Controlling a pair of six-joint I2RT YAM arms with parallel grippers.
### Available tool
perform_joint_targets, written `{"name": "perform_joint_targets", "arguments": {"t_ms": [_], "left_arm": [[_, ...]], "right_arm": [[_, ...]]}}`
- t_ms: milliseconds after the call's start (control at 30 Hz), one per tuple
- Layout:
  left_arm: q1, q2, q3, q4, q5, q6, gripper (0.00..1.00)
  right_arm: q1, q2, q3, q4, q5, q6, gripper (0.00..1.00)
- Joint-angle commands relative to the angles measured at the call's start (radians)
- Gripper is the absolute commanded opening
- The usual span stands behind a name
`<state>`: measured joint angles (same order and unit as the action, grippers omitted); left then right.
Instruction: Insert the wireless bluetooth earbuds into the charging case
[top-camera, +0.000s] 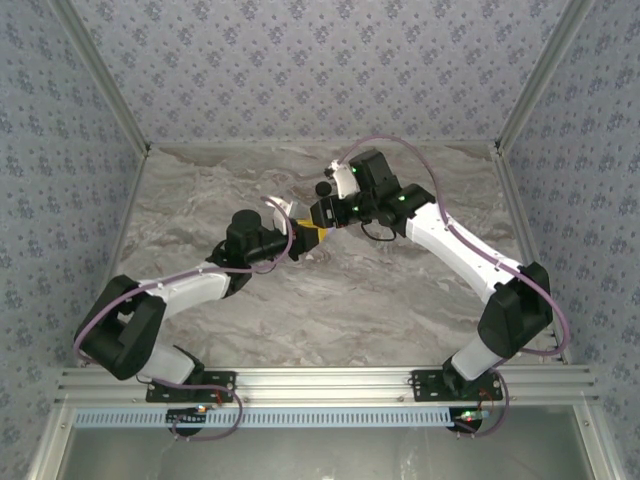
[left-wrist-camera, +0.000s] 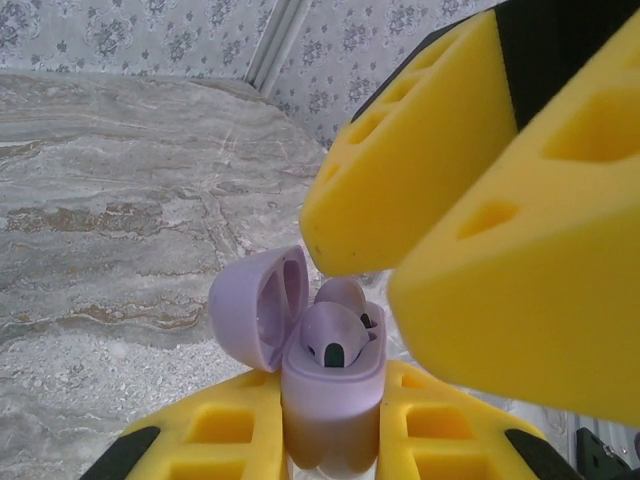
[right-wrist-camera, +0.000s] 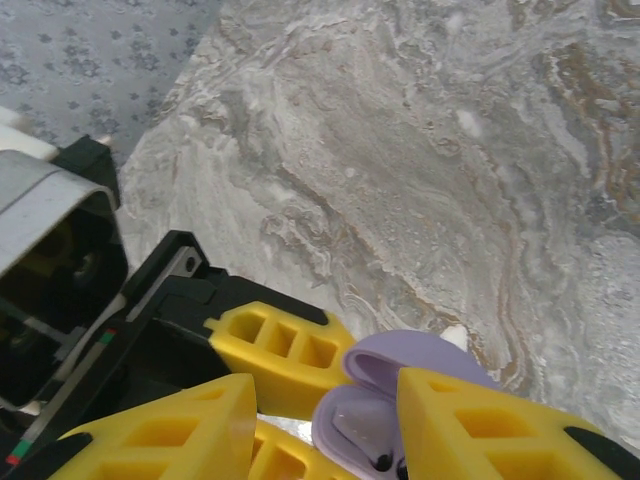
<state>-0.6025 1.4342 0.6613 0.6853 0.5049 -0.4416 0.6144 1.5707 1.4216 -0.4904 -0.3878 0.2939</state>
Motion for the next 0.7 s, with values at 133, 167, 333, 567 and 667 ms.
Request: {"name": "perform_joint_targets", "arguments": {"t_ms": [133,167,333,567,667], "left_arm": [[-0.007,-0.057,0.038,-0.044,-0.012,0.055,0.18],[-0.007,-0.06,0.036,-0.05,-0.015,0.059,0.18],[-0.006,-0.088,0.035,-0.086,-0.028,0.088,0.18],[-0.007,-0.139,0.017,-0.063,-0.006,0.105,0.18],[-0.007,-0.153,0.005,-0.03,0.017,0.108,0.18]], "right_arm": [[0.001,-0.064,0.015,-0.028,0.149,-0.003,0.44],[-0.002,-0.067,0.01,-0.025,0.156,0.002,0.43],[-0.039,-0.078,-0.016,-0.02,0.166,0.041,0.42],[-0.107,-0.071,-0.071,-0.005,0.097,0.09,0.32],[-0.134,-0.064,-0.093,0.018,0.035,0.105,0.26]]}}
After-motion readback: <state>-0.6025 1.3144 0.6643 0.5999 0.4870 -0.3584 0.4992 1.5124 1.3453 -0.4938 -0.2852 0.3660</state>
